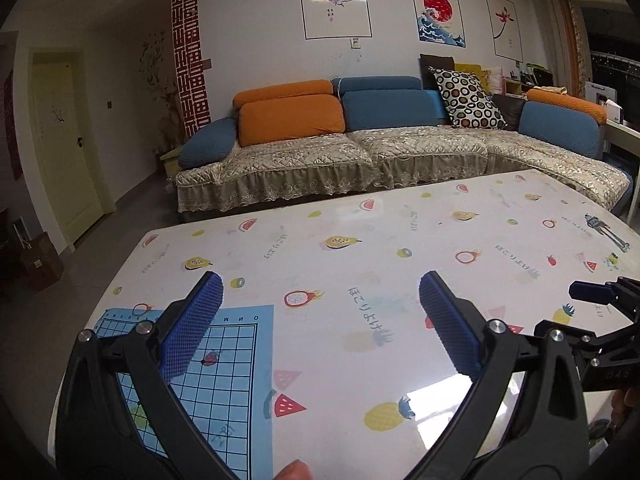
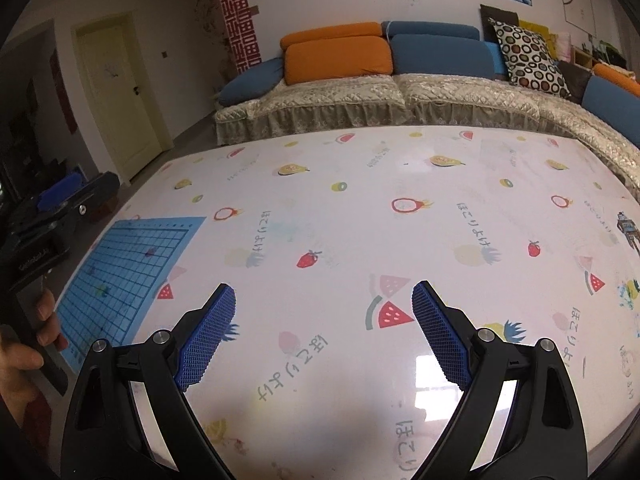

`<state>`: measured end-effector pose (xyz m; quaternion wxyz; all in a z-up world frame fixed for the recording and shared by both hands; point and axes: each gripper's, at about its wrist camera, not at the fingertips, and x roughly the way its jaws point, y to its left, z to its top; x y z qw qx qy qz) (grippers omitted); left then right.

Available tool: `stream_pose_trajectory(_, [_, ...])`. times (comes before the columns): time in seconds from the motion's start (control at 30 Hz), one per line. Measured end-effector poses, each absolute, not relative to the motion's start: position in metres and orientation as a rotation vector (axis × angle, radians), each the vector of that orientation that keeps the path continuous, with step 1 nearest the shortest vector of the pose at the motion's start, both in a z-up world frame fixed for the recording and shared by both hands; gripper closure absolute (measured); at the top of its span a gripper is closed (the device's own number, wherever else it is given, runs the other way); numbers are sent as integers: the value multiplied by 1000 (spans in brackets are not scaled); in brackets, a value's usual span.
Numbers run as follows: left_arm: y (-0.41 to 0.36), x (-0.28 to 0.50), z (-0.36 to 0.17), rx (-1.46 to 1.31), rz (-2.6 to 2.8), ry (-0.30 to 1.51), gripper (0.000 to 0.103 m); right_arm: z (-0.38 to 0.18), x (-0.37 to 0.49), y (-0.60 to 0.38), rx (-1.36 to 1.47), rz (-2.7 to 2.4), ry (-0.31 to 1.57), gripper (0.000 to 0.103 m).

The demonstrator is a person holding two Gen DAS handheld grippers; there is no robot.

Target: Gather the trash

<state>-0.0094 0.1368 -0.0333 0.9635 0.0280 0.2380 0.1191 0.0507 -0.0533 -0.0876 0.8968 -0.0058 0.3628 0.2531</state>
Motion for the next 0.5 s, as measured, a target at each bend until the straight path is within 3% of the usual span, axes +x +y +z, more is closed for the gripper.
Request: stream_pose_trajectory(0.5, [163,37,-93,-7,276,603,7,-128,93,-49,40,294,740,14])
